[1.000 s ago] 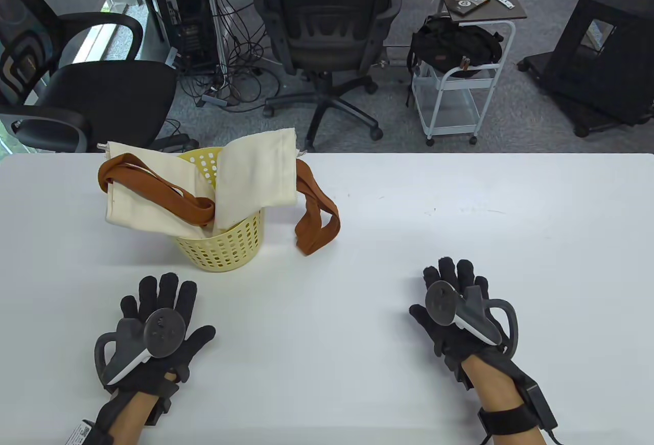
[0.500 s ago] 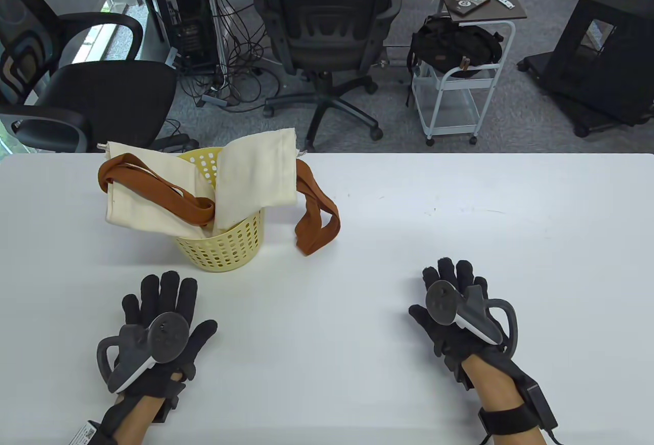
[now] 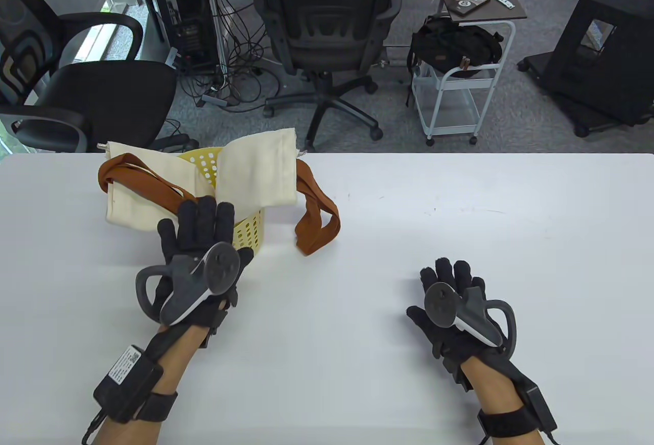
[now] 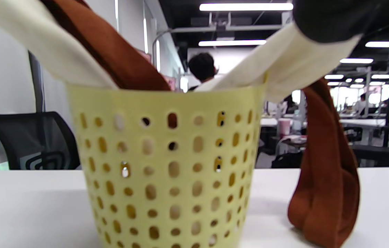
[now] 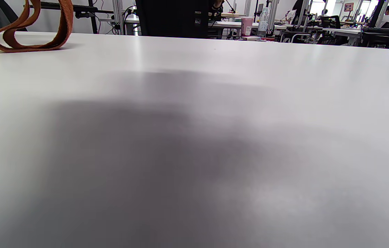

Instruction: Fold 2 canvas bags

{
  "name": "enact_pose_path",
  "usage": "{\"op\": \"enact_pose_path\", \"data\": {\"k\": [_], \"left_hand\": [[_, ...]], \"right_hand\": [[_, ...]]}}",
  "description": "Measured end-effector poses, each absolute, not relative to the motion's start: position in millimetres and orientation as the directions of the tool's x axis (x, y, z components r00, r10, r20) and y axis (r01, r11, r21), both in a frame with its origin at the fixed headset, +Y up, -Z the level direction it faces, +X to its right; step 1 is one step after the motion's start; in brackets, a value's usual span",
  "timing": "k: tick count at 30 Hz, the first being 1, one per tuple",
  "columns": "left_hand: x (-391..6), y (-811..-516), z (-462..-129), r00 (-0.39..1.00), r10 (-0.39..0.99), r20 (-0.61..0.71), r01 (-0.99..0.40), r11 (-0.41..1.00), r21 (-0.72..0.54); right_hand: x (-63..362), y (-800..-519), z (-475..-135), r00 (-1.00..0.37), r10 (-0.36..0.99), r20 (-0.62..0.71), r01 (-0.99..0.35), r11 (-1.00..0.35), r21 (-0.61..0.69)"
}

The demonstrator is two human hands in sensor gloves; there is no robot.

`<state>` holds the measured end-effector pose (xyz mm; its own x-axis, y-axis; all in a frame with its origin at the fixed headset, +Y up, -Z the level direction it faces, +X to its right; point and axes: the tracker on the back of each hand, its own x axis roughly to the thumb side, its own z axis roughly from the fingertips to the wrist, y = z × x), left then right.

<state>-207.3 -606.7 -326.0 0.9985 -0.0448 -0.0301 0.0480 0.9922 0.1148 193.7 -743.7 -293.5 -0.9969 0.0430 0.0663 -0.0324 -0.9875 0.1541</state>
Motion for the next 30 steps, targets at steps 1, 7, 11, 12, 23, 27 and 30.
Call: {"op": "enact_pose_path", "data": {"k": [1,7,11,12,23,27,30], "left_hand": [[-203,-603,-338,0.998,-0.042,-0.047,0.044,0.997,0.055],[-188,-604,-384,0.999,0.000,-0.048,-0.005,0.994,-0.106],[-188,-608,-396,0.992,0.111,-0.059,-0.114,0.991,-0.062],[-188,-608,-399,0.991,0.123,-0.053,-0.125,0.992,-0.030],[-195,-600,-405,0.984,0.180,-0.018,-0.176,0.976,0.125],[-211,-589,-401,0.959,0.283,-0.011,-0.270,0.926,0.265],[-223,-580,-397,0.918,0.397,-0.003,-0.376,0.871,0.315]], "right_hand": [[193,-744,-294,-0.997,0.042,0.069,-0.031,-0.987,0.159],[194,-749,-296,-0.996,0.049,0.073,-0.035,-0.982,0.184],[196,-749,-296,-0.996,0.049,0.068,-0.036,-0.981,0.191],[197,-749,-296,-0.997,0.047,0.063,-0.035,-0.982,0.185],[197,-751,-297,-0.998,0.035,0.059,-0.023,-0.981,0.194],[196,-752,-297,-0.997,0.033,0.062,-0.020,-0.980,0.196],[196,-753,-297,-0.997,0.034,0.067,-0.020,-0.980,0.198]]}}
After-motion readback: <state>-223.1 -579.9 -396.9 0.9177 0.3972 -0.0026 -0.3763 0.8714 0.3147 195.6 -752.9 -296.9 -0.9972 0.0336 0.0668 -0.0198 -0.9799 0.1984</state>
